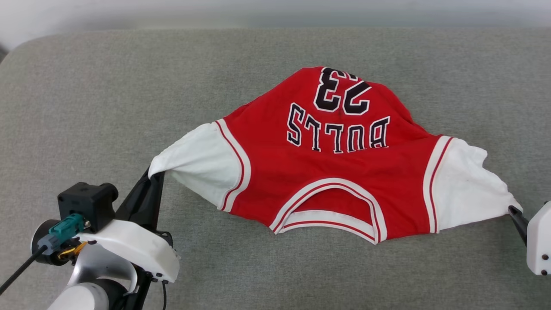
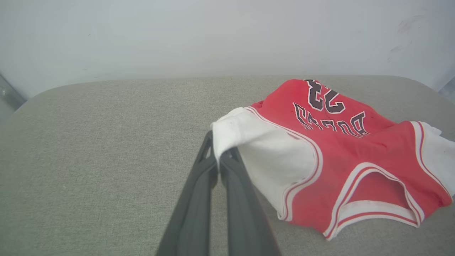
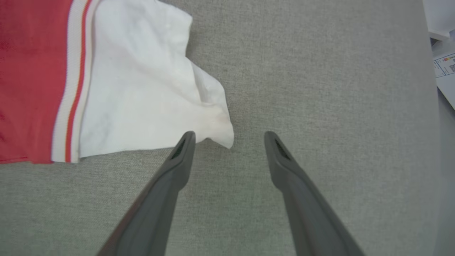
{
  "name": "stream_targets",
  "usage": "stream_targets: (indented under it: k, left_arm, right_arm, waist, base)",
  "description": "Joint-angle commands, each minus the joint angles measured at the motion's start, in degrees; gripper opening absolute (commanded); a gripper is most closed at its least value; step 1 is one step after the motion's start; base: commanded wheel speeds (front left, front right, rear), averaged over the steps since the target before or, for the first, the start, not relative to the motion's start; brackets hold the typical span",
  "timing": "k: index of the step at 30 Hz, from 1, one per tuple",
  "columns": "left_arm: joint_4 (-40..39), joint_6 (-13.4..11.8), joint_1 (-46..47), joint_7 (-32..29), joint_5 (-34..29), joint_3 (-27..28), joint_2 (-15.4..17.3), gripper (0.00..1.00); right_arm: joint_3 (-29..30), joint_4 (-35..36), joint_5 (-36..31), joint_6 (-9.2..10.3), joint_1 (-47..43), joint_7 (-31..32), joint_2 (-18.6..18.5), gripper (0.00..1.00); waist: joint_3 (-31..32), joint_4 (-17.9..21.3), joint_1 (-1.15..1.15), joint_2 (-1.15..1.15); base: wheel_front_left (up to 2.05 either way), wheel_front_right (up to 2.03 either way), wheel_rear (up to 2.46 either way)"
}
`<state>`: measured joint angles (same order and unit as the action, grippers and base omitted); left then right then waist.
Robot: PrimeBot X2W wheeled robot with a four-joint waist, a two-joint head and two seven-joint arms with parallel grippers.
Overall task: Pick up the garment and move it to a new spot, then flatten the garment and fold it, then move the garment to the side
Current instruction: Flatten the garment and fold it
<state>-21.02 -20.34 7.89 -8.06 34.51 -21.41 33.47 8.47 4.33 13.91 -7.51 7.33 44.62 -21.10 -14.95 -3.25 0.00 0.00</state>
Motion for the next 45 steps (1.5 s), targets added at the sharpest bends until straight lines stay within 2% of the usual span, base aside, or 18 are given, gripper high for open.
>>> stream_targets:
  k: [1,9,16,17,18,19,20,25,33,40,45]
  left_arm:
    - [-0.4,0.33,0.71,0.13,-0.4,-0.47,-0.4,0.0]
    - [-0.52,1.67,2.2,0.43,-0.72,-2.85,-1.62,0.0]
    - [-0.19,2.03,1.95,0.47,-0.47,-3.22,-1.54,0.0]
    - [-0.15,2.07,2.03,0.47,-0.44,-3.23,-1.54,0.0]
    - [-0.09,1.98,2.13,0.45,-0.43,-3.22,-1.49,0.0]
    - [-0.09,1.98,2.13,0.45,-0.43,-3.22,-1.49,0.0]
    - [0.02,1.99,2.28,0.39,-0.31,-3.11,-1.37,0.0]
    - [0.3,1.6,1.52,0.66,-0.09,-2.29,-0.58,0.0]
    - [-0.42,1.17,-0.77,0.98,0.94,0.6,2.11,0.0]
    - [-2.74,1.1,-2.2,1.58,1.11,5.37,6.81,0.0]
    - [-5.25,1.27,-0.18,1.82,1.59,10.33,10.75,0.0]
  right_arm:
    - [-0.41,-2.22,0.24,0.04,1.6,1.15,-1.23,1.0]
    - [-0.22,-11.0,-0.23,0.04,4.5,0.74,-1.44,1.0]
    - [-2.1,-17.1,1.69,0.02,4.38,-0.74,-0.05,1.0]
    - [-2.47,-17.74,1.83,0.02,4.32,-1.05,0.06,0.93]
    - [-2.78,-18.45,1.93,0.02,4.32,-1.33,0.28,0.44]
    - [-2.78,-18.45,1.93,0.02,4.32,-1.33,0.28,0.44]
    - [-3.89,-19.64,2.45,0.02,4.11,-1.62,0.3,0.0]
    - [-3.86,-19.49,3.53,0.04,4.41,-3.64,-1.05,0.0]
    - [-4.51,-12.69,7.89,0.03,3.77,-4.06,-4.93,0.0]
    - [-3.38,-3.31,18.48,0.03,5.14,-0.78,-6.36,0.0]
    - [-2.06,3.34,24.14,0.04,9.43,1.28,-7.75,0.0]
  waist:
    - [-0.91,-1.09,0.0,0.0]
    - [-2.92,-3.3,0.0,0.0]
    - [-3.96,-4.14,0.0,0.0]
    - [-4.02,-4.18,0.0,0.0]
    - [-4.02,-4.2,0.0,0.0]
    - [-4.02,-4.2,0.0,0.0]
    - [-3.89,-4.18,0.0,0.0]
    - [-2.01,-3.38,0.0,0.0]
    - [2.59,-1.09,0.0,0.0]
    - [6.59,1.61,0.0,0.0]
    - [8.28,3.23,0.0,0.0]
  base:
    - [0.0,0.0,0.0]
    - [0.0,0.0,0.0]
    - [0.0,0.0,0.0]
    - [0.0,0.0,0.0]
    - [0.0,0.0,0.0]
    - [0.0,0.0,0.0]
    - [0.0,0.0,0.0]
    - [0.0,0.0,0.0]
    - [0.0,0.0,0.0]
    - [0.0,0.0,0.0]
    - [0.0,0.0,0.0]
